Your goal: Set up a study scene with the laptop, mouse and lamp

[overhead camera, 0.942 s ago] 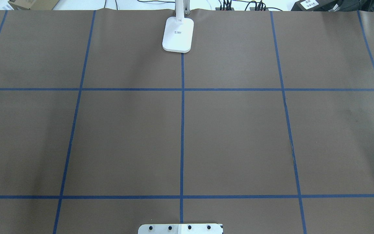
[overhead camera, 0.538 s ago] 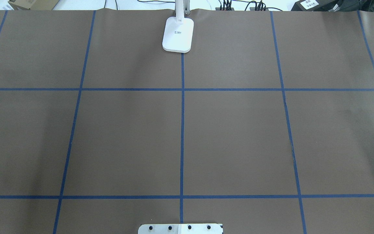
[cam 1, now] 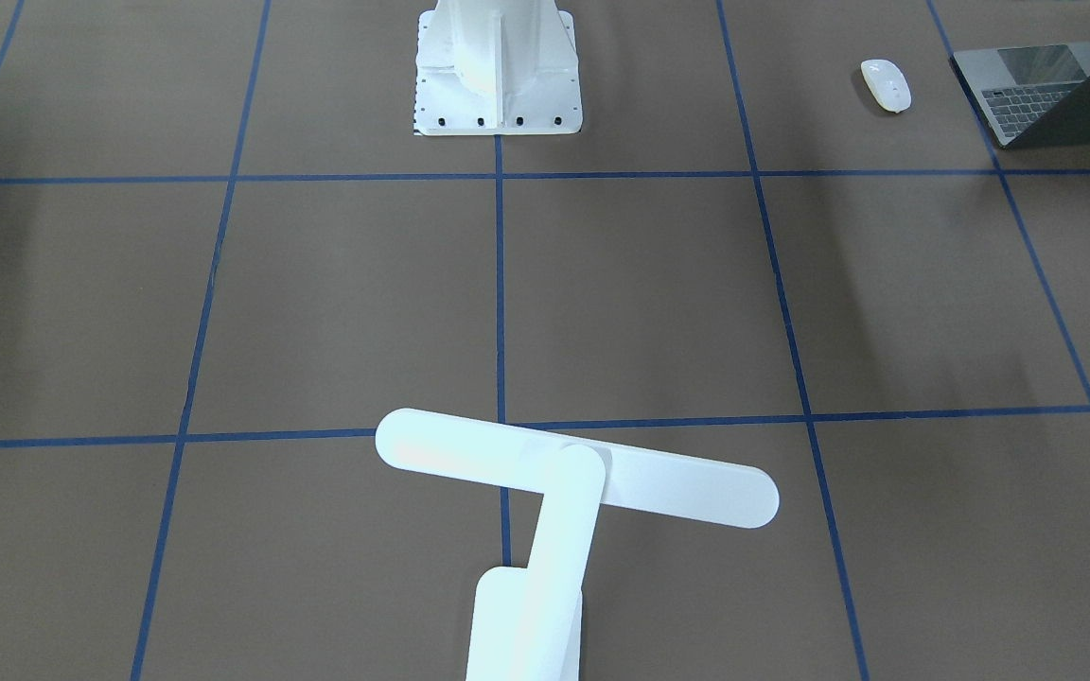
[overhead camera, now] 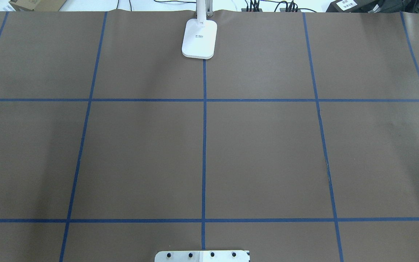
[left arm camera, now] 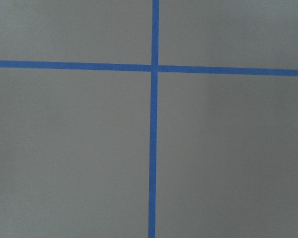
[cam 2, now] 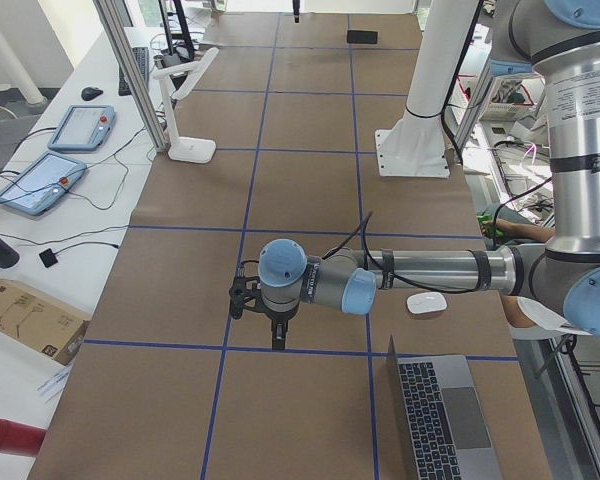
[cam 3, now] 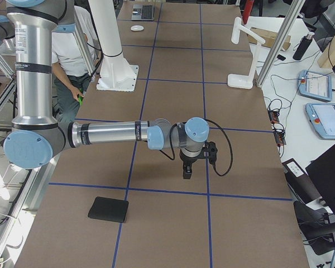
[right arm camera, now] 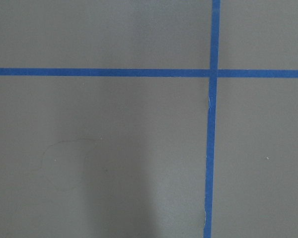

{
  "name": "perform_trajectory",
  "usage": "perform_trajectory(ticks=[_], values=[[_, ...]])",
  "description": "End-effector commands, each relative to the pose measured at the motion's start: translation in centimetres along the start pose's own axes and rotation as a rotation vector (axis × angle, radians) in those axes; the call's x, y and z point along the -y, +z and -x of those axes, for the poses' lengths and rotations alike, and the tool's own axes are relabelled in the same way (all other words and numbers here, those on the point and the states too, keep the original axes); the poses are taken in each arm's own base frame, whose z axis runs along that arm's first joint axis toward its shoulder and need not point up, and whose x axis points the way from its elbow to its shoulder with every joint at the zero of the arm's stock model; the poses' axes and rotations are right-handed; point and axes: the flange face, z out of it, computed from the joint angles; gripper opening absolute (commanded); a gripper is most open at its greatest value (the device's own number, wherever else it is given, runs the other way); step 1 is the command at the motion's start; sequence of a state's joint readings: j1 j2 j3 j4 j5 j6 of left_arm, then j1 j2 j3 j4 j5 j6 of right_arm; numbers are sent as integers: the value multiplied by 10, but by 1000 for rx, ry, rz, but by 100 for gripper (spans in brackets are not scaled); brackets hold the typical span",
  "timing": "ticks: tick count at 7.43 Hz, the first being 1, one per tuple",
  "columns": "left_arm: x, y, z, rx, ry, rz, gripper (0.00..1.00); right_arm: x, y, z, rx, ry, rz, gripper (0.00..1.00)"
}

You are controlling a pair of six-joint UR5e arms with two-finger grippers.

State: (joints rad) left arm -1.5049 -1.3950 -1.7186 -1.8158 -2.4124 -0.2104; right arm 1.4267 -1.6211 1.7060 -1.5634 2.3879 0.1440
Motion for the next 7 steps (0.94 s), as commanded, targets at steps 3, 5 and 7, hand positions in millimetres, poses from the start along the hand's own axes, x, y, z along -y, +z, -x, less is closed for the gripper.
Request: perform_trajectory(ticks=[3,5,7], values=[[-11,-17,-10,-6,-20,-41,99,1,10,13,1,-26,21,99],[-45,-8,12,10,-57,-5,99,4,18,26,3,-48,37,99],[-64,-24,48,84,-144,-53,99,4,20,30,5,-64,34,99]])
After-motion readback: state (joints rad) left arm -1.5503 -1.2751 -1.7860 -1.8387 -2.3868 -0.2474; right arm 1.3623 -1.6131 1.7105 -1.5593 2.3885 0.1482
